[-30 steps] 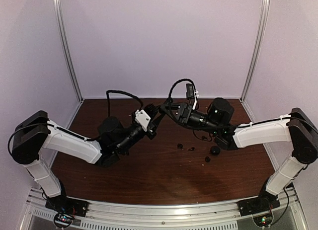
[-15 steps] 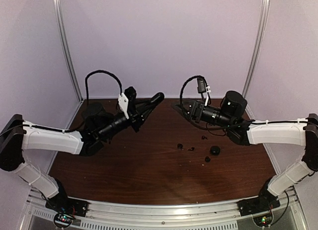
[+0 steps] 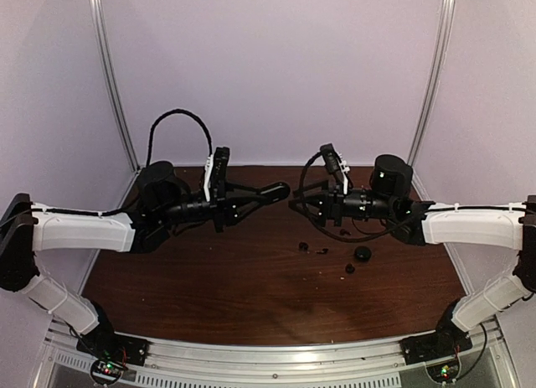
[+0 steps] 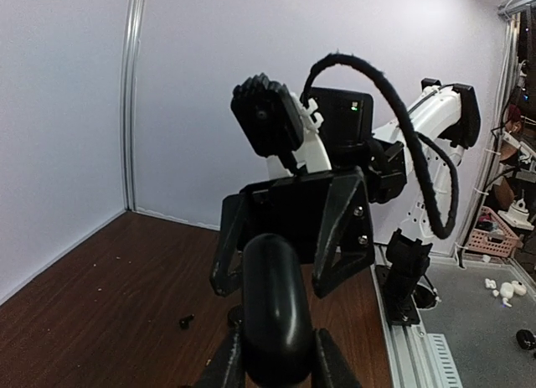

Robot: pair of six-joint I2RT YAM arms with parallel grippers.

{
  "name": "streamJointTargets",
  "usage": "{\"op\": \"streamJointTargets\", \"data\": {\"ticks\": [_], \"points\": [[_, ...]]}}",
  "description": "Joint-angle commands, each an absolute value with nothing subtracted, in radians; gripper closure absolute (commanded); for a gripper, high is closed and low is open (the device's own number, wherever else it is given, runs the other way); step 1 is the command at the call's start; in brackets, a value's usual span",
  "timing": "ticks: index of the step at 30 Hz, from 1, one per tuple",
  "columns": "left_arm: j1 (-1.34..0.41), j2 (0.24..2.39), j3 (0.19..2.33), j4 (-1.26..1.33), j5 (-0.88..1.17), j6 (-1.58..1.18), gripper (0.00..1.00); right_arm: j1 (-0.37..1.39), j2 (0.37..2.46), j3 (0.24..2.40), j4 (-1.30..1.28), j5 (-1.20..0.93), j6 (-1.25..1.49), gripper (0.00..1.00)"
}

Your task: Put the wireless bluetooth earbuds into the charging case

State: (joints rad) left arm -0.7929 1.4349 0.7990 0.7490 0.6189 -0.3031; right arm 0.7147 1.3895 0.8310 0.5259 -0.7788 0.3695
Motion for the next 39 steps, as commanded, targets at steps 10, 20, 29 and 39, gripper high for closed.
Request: {"op": "streamJointTargets", "data": {"ticks": [10,20,29,39], "points": [[-0.792,1.520,0.833,0.909,0.806,-0.515,0.85,0.759,1.351,0.836,0.554,-0.910,0.309,0.52],[-0.790,1.538,0.840,0.946,0.838,-0.555,0.85,0.774,1.356,0.842,0.568,-0.944,0.303,0.61],[-0.790,1.549,0.849,0.941,0.843,-0.566,0.85,0.783,1.348,0.849,0.563,-0.946,0.294,0.70],[-0.790,1.571,0.853,0.927,0.842,-0.576,0.86,0.790,1.343,0.854,0.548,-0.942,0.273,0.76]]}}
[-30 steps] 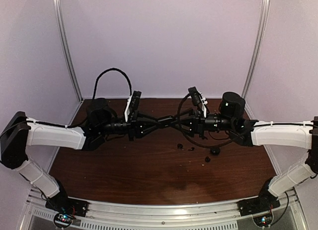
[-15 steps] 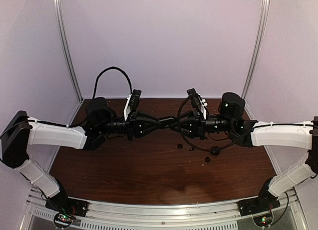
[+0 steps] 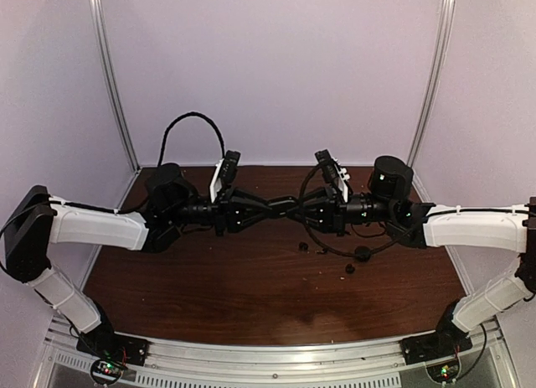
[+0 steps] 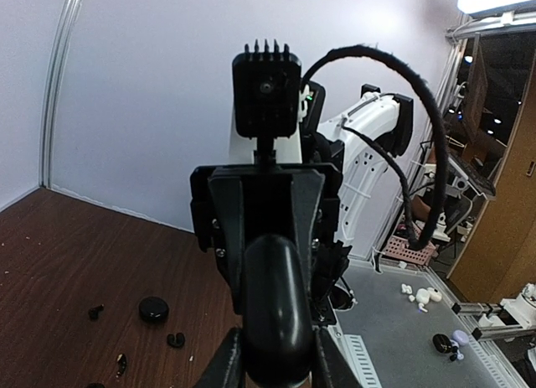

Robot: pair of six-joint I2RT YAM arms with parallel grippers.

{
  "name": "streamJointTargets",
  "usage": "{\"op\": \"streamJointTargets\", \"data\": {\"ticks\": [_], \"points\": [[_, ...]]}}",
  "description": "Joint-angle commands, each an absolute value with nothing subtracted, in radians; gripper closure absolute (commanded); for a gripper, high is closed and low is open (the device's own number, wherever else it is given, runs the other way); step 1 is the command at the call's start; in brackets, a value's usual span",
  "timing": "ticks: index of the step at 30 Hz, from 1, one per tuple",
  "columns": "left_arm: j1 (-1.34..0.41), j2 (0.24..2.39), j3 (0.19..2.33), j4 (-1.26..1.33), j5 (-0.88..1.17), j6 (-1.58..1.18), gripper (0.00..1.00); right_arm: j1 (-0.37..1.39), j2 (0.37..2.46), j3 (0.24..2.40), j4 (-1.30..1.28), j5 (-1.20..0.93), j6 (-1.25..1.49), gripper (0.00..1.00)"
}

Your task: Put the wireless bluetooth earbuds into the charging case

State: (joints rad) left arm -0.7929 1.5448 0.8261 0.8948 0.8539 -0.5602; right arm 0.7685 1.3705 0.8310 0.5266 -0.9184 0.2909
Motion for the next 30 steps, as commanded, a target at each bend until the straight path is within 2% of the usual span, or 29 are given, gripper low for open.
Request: {"op": "streamJointTargets", "data": {"ticks": [1,5,11,12,19,30], "points": [[-0.790,1.573,0.855,0.926,0.840,-0.577,0.86,0.791,1.344,0.856,0.547,-0.943,0.273,0.78],[-0.790,1.582,0.868,0.901,0.832,-0.571,0.85,0.792,1.345,0.863,0.540,-0.945,0.270,0.84],[-0.790,1.557,0.873,0.852,0.789,-0.527,0.54,0.791,1.348,0.871,0.495,-0.924,0.243,0.93],[-0.790,1.552,0.881,0.829,0.786,-0.512,0.52,0.791,1.348,0.872,0.483,-0.916,0.234,0.94],[-0.790,1.523,0.895,0.762,0.739,-0.477,0.50,0.793,1.350,0.874,0.430,-0.875,0.202,0.97],[-0.785,1.523,0.912,0.760,0.680,-0.547,0.53,0.809,1.344,0.882,0.379,-0.860,0.149,1.00]]}}
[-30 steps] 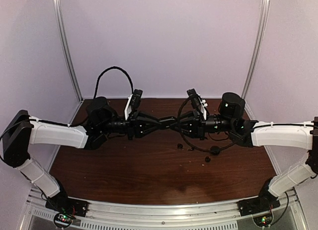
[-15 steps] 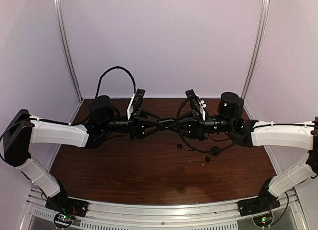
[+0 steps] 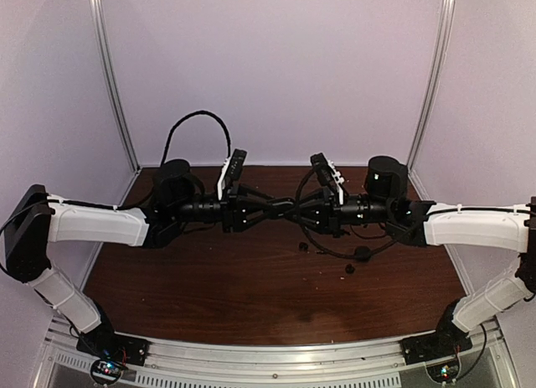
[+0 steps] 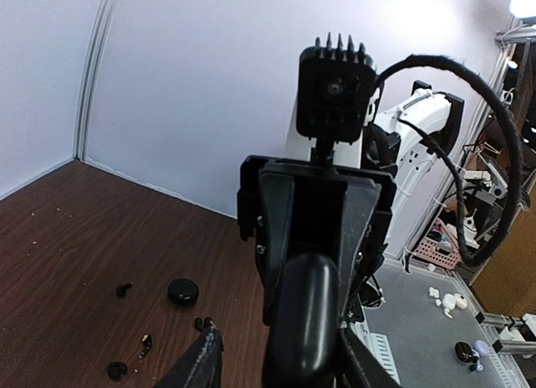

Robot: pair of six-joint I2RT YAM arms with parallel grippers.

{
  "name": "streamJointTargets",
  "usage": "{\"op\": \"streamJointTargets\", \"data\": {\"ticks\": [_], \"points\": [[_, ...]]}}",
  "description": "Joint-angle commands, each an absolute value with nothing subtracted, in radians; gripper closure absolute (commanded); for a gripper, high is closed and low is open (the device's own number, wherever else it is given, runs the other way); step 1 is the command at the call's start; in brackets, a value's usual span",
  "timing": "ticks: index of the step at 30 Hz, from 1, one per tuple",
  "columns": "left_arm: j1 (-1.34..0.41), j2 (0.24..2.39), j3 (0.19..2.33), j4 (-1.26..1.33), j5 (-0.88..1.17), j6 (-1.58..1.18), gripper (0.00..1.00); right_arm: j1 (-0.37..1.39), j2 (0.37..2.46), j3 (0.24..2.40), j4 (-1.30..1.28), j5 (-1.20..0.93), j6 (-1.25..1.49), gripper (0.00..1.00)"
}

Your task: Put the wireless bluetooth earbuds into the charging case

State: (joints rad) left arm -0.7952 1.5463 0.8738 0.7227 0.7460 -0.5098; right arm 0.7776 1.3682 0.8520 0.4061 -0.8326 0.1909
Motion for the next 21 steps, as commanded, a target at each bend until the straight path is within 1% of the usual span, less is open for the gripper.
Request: {"op": "streamJointTargets", "data": {"ticks": [1,9,13,18,21], "points": [[-0.781,1.524,0.912,0.766,0.684,-0.560,0.53,0.811,1.342,0.882,0.375,-0.858,0.144,1.00],[-0.747,1.529,0.897,0.788,0.671,-0.603,0.53,0.818,1.322,0.874,0.361,-0.848,0.123,1.00],[-0.747,1.520,0.888,0.818,0.693,-0.599,0.51,0.817,1.322,0.871,0.358,-0.837,0.122,1.00],[-0.747,1.482,0.826,0.934,0.710,-0.603,0.45,0.811,1.320,0.863,0.378,-0.811,0.148,1.00],[-0.747,1.440,0.778,0.993,0.690,-0.582,0.40,0.799,1.318,0.838,0.441,-0.812,0.199,1.00]]}}
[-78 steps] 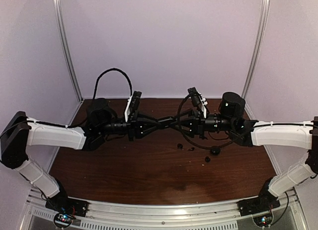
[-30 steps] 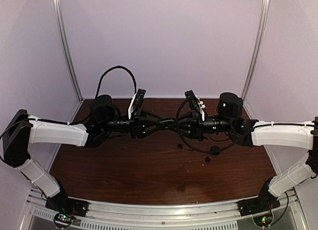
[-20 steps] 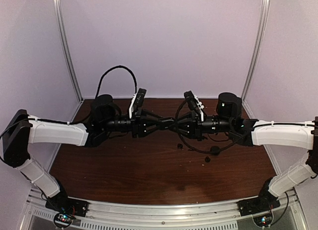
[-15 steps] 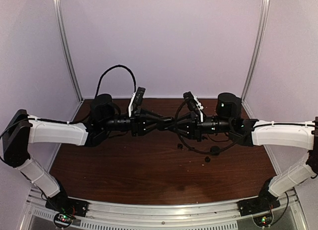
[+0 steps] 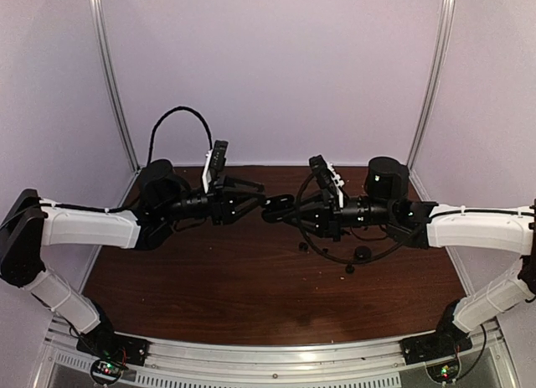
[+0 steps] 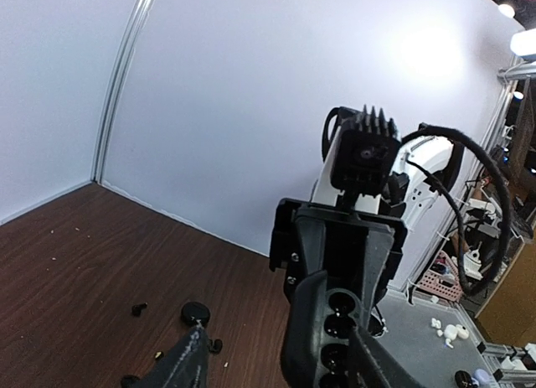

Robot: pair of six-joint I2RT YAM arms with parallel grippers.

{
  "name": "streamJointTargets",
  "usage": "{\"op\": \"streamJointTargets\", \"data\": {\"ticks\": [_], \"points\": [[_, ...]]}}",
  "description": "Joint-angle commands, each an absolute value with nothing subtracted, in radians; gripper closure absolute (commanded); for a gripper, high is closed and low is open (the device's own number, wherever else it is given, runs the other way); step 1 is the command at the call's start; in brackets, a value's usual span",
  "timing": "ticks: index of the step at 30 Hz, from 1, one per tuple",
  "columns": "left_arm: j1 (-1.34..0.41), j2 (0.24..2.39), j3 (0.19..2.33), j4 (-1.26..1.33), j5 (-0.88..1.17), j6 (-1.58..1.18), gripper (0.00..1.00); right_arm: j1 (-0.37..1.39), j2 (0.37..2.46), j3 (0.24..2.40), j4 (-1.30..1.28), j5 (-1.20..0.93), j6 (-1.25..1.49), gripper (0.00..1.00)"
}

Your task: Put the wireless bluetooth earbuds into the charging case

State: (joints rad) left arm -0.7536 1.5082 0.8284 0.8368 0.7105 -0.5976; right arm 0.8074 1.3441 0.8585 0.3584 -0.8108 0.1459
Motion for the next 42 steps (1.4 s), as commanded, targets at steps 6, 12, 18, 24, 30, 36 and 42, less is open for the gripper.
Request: {"op": "streamJointTargets", "data": {"ticks": [6,12,18,24,30,36,42], "points": [[-0.747,1.369,0.686,1.038,0.637,-0.489,0.37,0.778,1.308,0.787,0.605,-0.811,0.306,1.00],[-0.760,1.401,0.620,1.223,0.671,-0.491,0.39,0.777,1.318,0.774,0.756,-0.823,0.367,1.00],[-0.823,1.432,0.659,1.206,0.675,-0.423,0.43,0.779,1.342,0.789,0.856,-0.829,0.404,1.00],[-0.850,1.461,0.707,1.184,0.647,-0.428,0.48,0.792,1.371,0.803,0.900,-0.839,0.420,1.00],[-0.862,1.490,0.768,1.133,0.627,-0.445,0.51,0.807,1.388,0.808,0.928,-0.837,0.420,1.00],[-0.877,1.519,0.771,1.184,0.603,-0.473,0.55,0.818,1.396,0.813,0.953,-0.822,0.424,1.00],[-0.884,1.527,0.775,1.208,0.585,-0.477,0.59,0.833,1.413,0.809,0.980,-0.799,0.434,1.00]]}}
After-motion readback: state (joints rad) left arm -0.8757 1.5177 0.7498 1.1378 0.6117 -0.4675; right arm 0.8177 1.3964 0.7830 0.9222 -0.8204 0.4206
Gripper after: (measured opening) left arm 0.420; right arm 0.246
